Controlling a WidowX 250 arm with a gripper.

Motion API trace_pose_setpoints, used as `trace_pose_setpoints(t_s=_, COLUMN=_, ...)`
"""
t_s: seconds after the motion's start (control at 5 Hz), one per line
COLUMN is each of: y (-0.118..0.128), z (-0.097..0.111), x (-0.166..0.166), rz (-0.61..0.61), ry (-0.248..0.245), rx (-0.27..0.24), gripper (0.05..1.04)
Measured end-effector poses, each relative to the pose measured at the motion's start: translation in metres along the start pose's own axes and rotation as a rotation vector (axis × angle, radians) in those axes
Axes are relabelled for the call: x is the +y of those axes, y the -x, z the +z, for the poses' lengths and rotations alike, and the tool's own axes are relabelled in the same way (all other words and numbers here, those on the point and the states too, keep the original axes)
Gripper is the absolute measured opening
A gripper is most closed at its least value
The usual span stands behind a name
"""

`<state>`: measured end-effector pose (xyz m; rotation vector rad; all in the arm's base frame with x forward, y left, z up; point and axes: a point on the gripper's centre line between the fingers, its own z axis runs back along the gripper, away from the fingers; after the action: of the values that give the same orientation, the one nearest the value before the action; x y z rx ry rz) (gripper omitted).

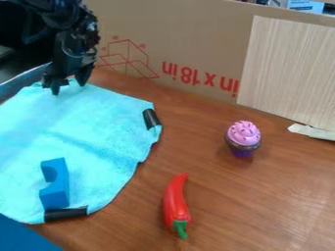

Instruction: Fold the cloth from top to bottom

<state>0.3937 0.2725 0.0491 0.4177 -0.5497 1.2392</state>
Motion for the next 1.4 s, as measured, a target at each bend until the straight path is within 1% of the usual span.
trace_pose_setpoints(t_s=0.2, y=0.0, z=-0.004, x=-0.006, rz=0.033, ry=-0.011, rx=0.017, gripper=0.955)
trace_pose_setpoints(t_s=0.4, y=0.002, z=-0.005, x=-0.011, rz=0.058, ry=0.004, rx=0.039, gripper=0.668)
trace_pose_setpoints(t_s=0.6, y=0.002, z=-0.006, x=-0.011, rz=0.077, ry=0.024, rx=0.073, gripper=0.402)
trace_pose_setpoints(t_s=0.8, y=0.001, z=-0.008, x=-0.009, rz=0.104, ry=0.033, rx=0.091, gripper=0.167)
trace_pose_setpoints(t_s=1.0, y=0.001, z=-0.009, x=-0.009, rz=0.114, ry=0.042, rx=0.103, gripper=0.061)
trace_pose_setpoints(t_s=1.2, y=0.006, z=-0.007, x=-0.003, rz=0.131, ry=0.075, rx=0.146, gripper=0.05)
trace_pose_setpoints(t_s=1.4, y=0.02, z=0.011, x=0.005, rz=0.112, ry=0.138, rx=0.217, gripper=0.05)
